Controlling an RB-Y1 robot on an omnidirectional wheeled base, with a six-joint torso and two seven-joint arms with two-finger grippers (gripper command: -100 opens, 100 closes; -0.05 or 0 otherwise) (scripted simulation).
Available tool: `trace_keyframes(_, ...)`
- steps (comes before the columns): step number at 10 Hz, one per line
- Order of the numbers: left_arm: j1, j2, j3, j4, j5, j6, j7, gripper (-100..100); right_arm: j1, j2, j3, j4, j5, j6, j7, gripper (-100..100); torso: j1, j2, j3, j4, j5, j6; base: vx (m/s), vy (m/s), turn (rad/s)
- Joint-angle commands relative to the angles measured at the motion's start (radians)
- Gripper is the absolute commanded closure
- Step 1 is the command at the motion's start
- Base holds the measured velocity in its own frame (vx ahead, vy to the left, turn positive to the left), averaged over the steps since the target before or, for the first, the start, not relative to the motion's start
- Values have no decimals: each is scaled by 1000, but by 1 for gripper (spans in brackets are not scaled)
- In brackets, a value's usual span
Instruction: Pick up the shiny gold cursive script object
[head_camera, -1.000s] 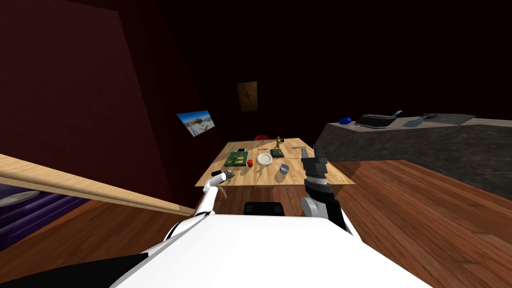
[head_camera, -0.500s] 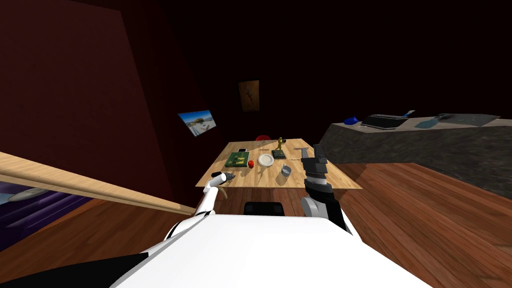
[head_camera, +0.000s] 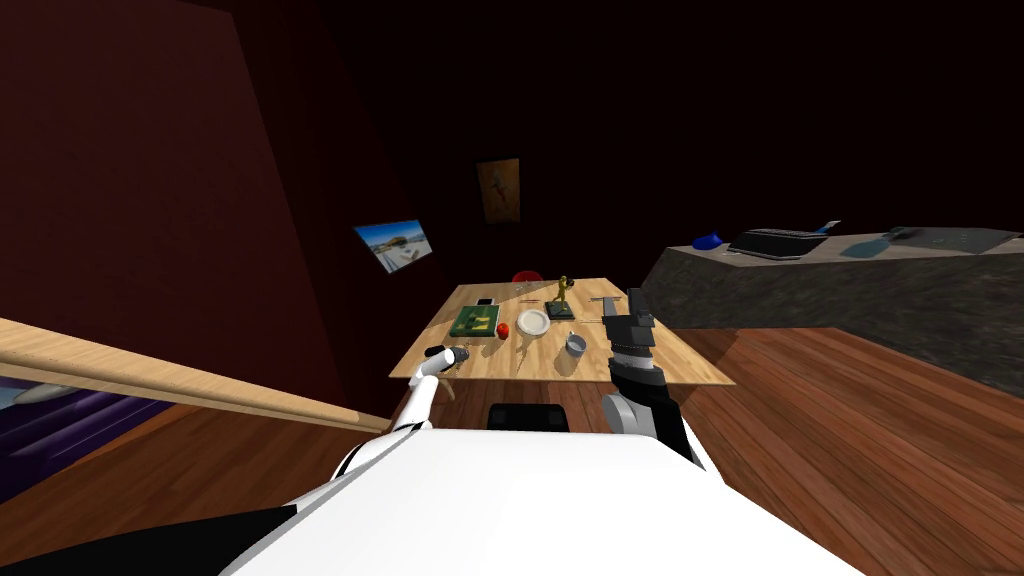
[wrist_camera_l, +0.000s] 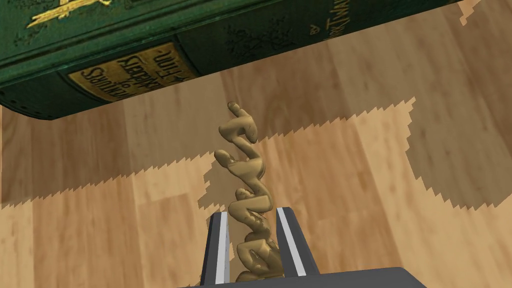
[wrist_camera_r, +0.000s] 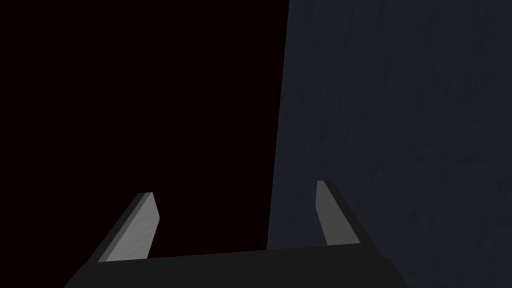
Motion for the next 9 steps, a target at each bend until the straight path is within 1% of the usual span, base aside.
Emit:
trace_keyframes(1, 0, 0, 0, 0, 0, 0, 0, 100, 0, 0, 0, 0, 0, 0, 0, 0, 0, 0, 0, 0, 0, 0, 0, 0, 0)
trace_keyframes(3, 0, 0, 0, 0, 0, 0, 1, 100, 0, 0, 0, 0, 0, 0, 0, 0, 1, 0, 0, 0, 0, 0, 0, 0, 0)
trace_keyframes(4, 0, 0, 0, 0, 0, 0, 1, 0, 0, 0, 0, 0, 0, 0, 0, 0, 1, 0, 0, 0, 0, 0, 0, 0, 0)
trace_keyframes(5, -1, 10, 0, -29, -5, 33, 13, 100, 0, 0, 0, 0, 0, 0, 0, 0, 1, 0, 0, 0, 0, 0, -61, -21, -25)
trace_keyframes(7, -5, 20, 1, -47, -5, 59, 24, 100, 0, 0, 0, 0, 0, 0, 0, 0, -1, 5, 3, 1, 0, 0, -87, -20, -15)
trace_keyframes(8, -6, 16, 0, -35, -5, 43, 20, 100, 0, 0, 0, 0, 0, 0, 0, 0, -1, 6, 3, 1, 0, 0, -34, -10, 3)
trace_keyframes(9, -6, 16, 1, -36, -5, 46, 21, 0, 0, 0, 0, 0, 0, 0, 0, 0, 0, 3, 2, 0, 0, 1, -7, -2, 2)
